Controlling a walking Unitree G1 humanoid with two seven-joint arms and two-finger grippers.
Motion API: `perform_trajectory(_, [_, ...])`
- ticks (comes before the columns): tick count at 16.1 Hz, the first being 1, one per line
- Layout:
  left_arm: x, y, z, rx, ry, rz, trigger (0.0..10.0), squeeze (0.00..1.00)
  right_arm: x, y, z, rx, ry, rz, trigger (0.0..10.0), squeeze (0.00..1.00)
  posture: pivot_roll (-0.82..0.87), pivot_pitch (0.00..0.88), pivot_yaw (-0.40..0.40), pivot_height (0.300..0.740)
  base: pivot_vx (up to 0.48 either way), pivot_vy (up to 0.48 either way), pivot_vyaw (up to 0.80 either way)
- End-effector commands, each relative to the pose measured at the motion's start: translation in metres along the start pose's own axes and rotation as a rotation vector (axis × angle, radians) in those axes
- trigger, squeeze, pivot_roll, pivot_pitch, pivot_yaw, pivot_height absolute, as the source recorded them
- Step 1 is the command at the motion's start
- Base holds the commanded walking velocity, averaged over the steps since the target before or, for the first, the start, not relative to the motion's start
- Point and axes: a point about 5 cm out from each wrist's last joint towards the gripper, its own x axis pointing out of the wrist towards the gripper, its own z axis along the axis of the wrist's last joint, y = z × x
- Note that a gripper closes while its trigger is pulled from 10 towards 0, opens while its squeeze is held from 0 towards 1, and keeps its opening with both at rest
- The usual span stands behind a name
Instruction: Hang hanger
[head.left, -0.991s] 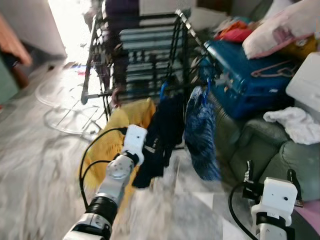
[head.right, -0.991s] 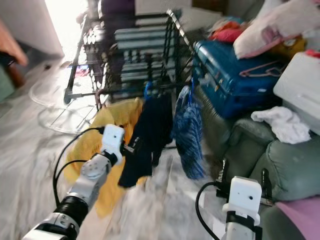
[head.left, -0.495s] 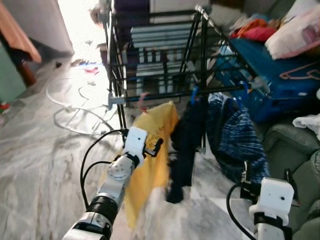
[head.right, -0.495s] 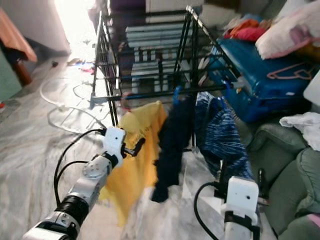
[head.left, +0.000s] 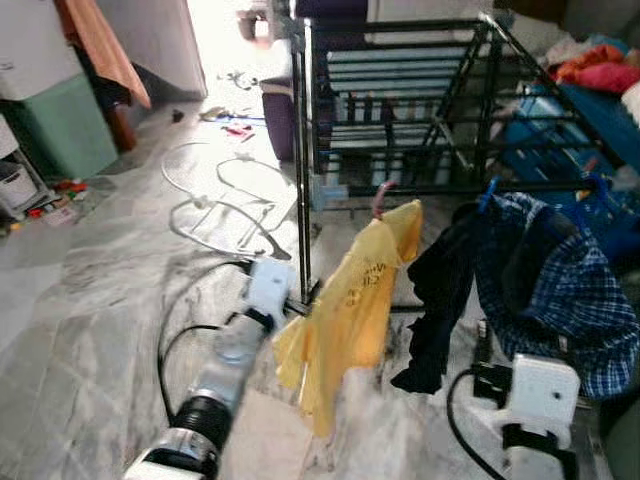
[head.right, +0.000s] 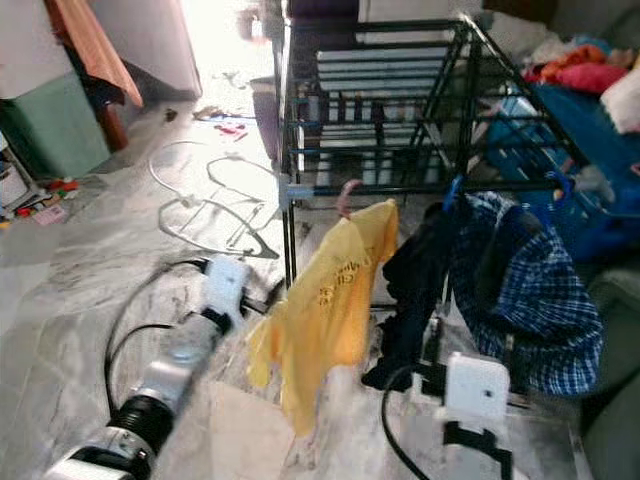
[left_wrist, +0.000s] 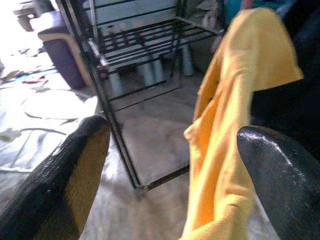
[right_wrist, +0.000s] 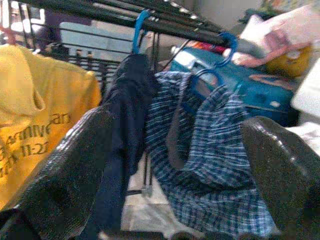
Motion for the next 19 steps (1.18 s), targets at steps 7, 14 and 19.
perform_trajectory(7, [0.006, -0.004, 0.011, -0.012, -0.041, -0.061, 10.0, 0.00, 0.006, -0.008, 0.001, 0.005, -0.001, -0.020, 10.0, 0.00, -0.06, 0.002, 0.029, 0.740, 0.039, 0.000, 0.00])
perform_trajectory(14, [0.006, -0.006, 0.011, -0.007, -0.040, -0.072, 10.0, 0.00, 0.010, -0.003, -0.004, 0.009, 0.035, -0.014, 10.0, 0.00, -0.05, 0.008, 0.035, 0.740, 0.331, 0.000, 0.00])
perform_trajectory(19, [0.005, -0.006, 0.007, 0.010, -0.014, -0.050, 10.0, 0.00, 0.026, -0.006, -0.008, 0.018, 0.072, 0.003, 10.0, 0.00, -0.05, 0.032, 0.029, 0.740, 0.000, 0.000, 0.00])
